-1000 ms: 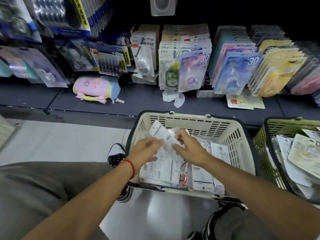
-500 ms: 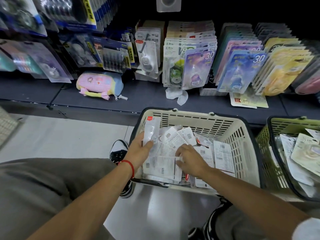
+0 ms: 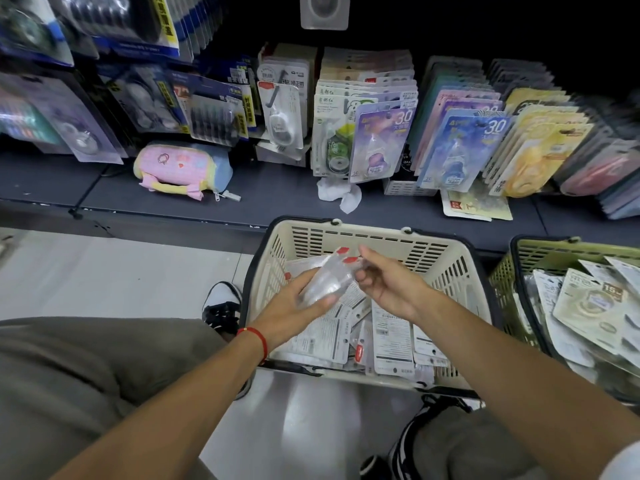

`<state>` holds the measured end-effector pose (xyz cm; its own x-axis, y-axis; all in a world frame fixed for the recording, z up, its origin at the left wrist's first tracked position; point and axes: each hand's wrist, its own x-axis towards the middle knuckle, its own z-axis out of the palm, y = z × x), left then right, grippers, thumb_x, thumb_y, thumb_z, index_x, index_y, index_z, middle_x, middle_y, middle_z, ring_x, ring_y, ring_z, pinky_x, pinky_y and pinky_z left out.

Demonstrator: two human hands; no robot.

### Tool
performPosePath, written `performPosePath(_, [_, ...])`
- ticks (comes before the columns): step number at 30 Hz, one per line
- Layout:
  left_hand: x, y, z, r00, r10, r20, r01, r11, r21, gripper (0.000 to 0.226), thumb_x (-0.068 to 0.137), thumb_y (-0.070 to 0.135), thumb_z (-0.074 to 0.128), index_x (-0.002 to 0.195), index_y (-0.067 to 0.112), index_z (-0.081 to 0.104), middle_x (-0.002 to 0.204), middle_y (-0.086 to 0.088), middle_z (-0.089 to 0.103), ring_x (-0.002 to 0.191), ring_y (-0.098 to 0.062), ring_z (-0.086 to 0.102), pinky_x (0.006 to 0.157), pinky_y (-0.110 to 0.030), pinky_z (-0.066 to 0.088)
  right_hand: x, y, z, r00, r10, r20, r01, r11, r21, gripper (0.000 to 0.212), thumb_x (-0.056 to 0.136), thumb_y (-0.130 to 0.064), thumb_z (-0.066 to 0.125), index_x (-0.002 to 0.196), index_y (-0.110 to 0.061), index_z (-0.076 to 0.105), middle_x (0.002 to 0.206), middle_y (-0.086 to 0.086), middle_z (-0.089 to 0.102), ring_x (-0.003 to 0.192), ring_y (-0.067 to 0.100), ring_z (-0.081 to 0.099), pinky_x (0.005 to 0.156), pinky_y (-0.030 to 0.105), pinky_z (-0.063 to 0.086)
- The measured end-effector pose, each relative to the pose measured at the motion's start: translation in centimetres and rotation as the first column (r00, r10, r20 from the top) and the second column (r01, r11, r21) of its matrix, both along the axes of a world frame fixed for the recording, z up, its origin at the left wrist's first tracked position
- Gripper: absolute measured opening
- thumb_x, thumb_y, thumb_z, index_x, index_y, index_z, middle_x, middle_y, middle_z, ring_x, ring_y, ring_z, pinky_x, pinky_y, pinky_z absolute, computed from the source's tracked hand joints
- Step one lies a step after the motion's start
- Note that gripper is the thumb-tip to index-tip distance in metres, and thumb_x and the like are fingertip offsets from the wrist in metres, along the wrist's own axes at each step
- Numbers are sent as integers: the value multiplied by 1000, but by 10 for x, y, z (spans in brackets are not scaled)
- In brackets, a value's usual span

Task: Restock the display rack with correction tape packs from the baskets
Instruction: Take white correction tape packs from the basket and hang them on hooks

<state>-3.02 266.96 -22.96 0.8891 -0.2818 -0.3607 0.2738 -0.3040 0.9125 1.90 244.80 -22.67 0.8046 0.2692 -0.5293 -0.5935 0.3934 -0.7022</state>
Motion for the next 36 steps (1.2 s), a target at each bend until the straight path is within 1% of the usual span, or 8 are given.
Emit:
performPosePath(3, [1, 1, -14, 996, 80, -29, -80, 997, -10, 64, 87, 20, 86, 140, 39, 55, 119, 10, 73, 112, -12, 70, 89, -33, 63, -4, 7, -14, 995, -89, -50, 92, 993, 68, 26, 101, -26, 68, 102, -1, 75, 88, 11, 75, 68, 16, 71, 64, 24, 61])
performPosePath(5, [2, 3, -20, 983, 156, -95, -158, 987, -21, 66, 87, 5, 82, 141, 31, 56, 122, -1, 73, 114, -22, 70, 96, -52, 61, -11, -4, -22, 986, 117, 122, -68, 936, -344, 16, 105, -19, 63, 111, -6, 68, 99, 11, 74, 79, 23, 77, 75, 34, 64])
performPosePath(9, [3, 8, -26, 932, 256, -256, -291, 950, -110, 63, 88, -2, 78, 139, 29, 57, 125, -5, 74, 115, -28, 71, 98, -56, 59, -25, -53, -53, 333, 902, -274, -146, -237, -960, 56, 95, -4, 67, 143, -33, 56, 163, -3, 40, 152, 21, 33, 124, 50, 30])
performPosePath(11, [4, 8, -23, 898, 272, -346, -346, 922, -174, 57, 92, 0, 75, 134, 35, 58, 127, -4, 72, 114, -30, 70, 86, -53, 64, -35, -64, -59, 170, 898, -405, -17, -408, -913, 70, 91, -8, 74, 149, -37, 49, 172, -4, 22, 162, 23, 7, 130, 51, 9])
performPosePath(16, [5, 5, -18, 851, 286, -441, -416, 880, -231, 47, 97, 7, 67, 132, 36, 56, 134, -5, 64, 117, -38, 66, 78, -61, 64, -25, -74, -35, 410, 898, -160, 155, -241, -958, 26, 89, -36, 78, 100, -28, 56, 142, 0, 61, 149, 25, 40, 129, 54, 20])
performPosePath(21, [-3, -11, -20, 874, 257, -413, -392, 875, -284, 53, 103, 11, 64, 143, 40, 45, 139, 5, 59, 119, -31, 64, 78, -64, 63, -17, -68, -4, 865, 479, 149, 92, 140, -986, 26, 98, -37, 72, 101, -22, 50, 86, -3, 65, 77, 20, 63, 62, 31, 49])
performPosePath(27, [-24, -43, -23, 925, 169, -341, -297, 882, -367, 41, 102, 31, 67, 126, 53, 42, 133, 23, 61, 107, -3, 73, 88, -50, 64, -45, -3, -14, 938, 206, 279, 85, 644, -761, 14, 97, -27, 73, 100, -19, 62, 105, 3, 69, 73, 4, 72, 63, 25, 63])
performPosePath(36, [-21, -28, -32, 914, 174, -368, -315, 875, -369, 81, 81, 3, 88, 131, 48, 44, 116, 13, 77, 103, -19, 78, 76, -45, 65, -51, -14, 0, 922, 333, 199, -202, 850, -487, 27, 93, 3, 72, 116, -9, 78, 111, 12, 79, 106, 25, 77, 96, 32, 60])
